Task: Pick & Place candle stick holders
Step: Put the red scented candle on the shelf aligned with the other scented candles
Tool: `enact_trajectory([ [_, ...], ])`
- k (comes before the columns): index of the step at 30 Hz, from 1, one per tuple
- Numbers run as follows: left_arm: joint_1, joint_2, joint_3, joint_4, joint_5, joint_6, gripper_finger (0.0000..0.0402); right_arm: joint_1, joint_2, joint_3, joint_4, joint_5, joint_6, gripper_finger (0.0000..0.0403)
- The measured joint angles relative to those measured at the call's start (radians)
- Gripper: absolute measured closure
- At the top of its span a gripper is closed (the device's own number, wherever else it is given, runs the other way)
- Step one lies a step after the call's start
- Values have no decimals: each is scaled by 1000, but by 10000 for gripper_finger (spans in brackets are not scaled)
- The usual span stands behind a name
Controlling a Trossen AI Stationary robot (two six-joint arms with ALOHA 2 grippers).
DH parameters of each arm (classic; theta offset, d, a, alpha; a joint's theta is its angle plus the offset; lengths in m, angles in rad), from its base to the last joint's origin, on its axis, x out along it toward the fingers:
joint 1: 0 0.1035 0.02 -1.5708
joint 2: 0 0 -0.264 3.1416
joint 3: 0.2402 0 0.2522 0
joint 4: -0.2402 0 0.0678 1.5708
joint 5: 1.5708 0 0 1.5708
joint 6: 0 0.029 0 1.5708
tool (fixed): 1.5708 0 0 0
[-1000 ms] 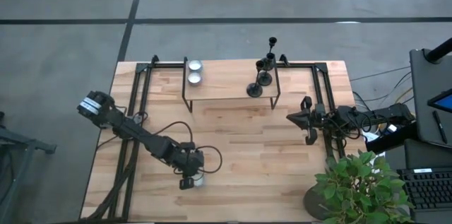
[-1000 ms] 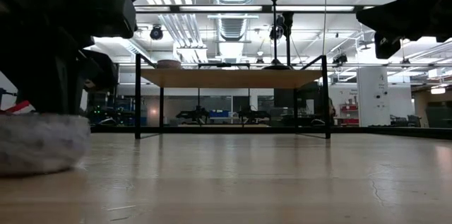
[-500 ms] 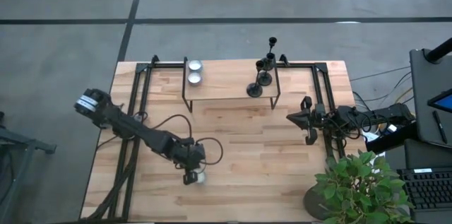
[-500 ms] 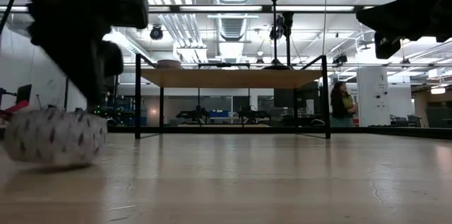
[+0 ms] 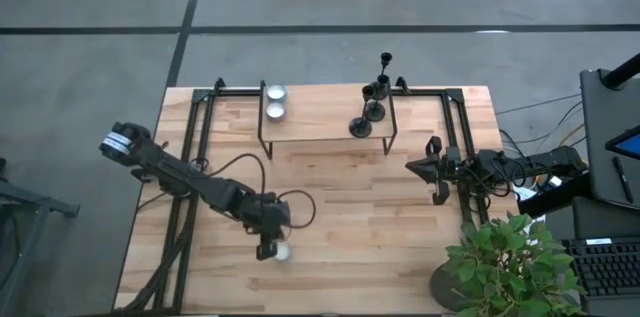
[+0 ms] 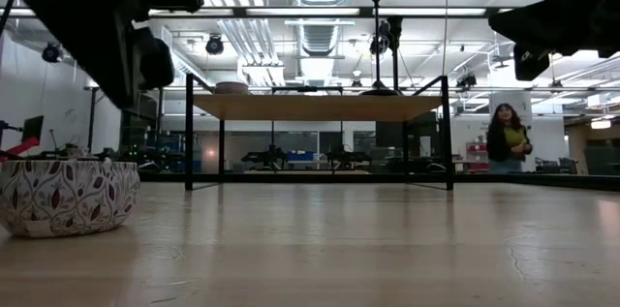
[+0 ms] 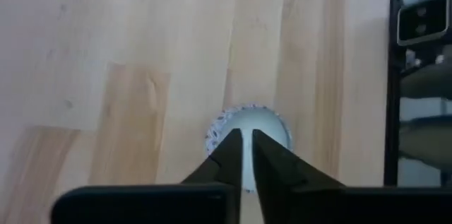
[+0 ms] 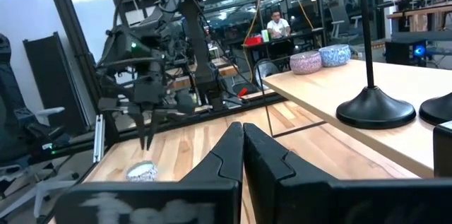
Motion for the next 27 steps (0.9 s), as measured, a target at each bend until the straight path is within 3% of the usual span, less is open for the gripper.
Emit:
enact_trajectory([
  [7, -15, 32, -7, -54, -69, -6, 287, 0, 0, 0, 0, 0, 0, 394],
  [11, -16, 53, -16, -45, -12, -10, 254, 0, 0, 0, 0, 0, 0, 394],
  [13, -22, 62, -17, -37, 23, -12, 250, 0, 0, 0, 0, 0, 0, 394],
  [27, -28, 134, -20, -27, 10, -14, 258, 0, -1, 0, 0, 0, 0, 394],
])
